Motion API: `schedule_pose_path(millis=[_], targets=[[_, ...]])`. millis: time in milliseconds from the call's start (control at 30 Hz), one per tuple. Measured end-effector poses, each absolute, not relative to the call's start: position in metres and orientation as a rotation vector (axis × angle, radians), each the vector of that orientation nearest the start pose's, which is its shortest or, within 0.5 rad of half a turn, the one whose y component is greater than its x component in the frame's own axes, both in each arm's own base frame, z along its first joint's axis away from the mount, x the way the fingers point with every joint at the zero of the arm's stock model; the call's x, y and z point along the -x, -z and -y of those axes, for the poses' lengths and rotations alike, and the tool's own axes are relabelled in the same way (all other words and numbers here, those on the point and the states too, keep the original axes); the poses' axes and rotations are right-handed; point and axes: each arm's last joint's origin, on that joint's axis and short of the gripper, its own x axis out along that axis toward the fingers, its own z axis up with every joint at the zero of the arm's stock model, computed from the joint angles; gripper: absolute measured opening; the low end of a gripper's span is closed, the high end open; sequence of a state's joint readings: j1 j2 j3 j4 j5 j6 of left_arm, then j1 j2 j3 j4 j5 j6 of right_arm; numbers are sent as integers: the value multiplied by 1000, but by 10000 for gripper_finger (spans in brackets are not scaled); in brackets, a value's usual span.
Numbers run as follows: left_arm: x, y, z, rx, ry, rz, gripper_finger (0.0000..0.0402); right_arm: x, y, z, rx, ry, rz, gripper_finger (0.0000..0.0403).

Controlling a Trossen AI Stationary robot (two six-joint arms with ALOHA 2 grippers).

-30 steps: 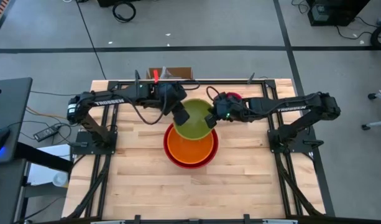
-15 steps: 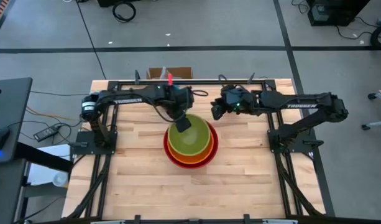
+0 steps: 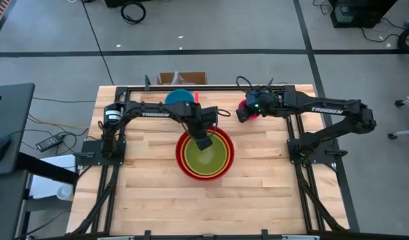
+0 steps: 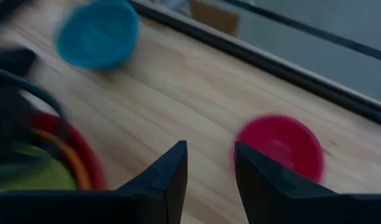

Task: Nest bowls inside each other
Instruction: Stack the green bowl on top of the orange bowl, then stack the pink bowl on top of the green bowl

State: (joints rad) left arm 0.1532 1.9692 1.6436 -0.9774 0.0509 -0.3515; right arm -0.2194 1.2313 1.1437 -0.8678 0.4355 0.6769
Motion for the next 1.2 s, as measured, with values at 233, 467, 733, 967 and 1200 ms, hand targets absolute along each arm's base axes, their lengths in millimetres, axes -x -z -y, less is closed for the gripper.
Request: schedule_pose_path(millis=[233,467,733,967,1200], targets=[[-376,-273,-70,475,-351,-1172,163,-226,-270,86,-635,1016,-922,138],[-344,-319,-91,451,-487,-1030,216,-204,-235,120,-761,1218,-1121,138],[-317,-327,-127,475,-604,-1054,212,-185,-208,156,-893,1264,-1024,138],[-306,-325,-139,485,-632,-1107,194,-170,-181,170,-969,1218,-936,138],[-301,-325,-140,474,-627,-1140,192,-170,-165,170,-1007,1183,-836,135]])
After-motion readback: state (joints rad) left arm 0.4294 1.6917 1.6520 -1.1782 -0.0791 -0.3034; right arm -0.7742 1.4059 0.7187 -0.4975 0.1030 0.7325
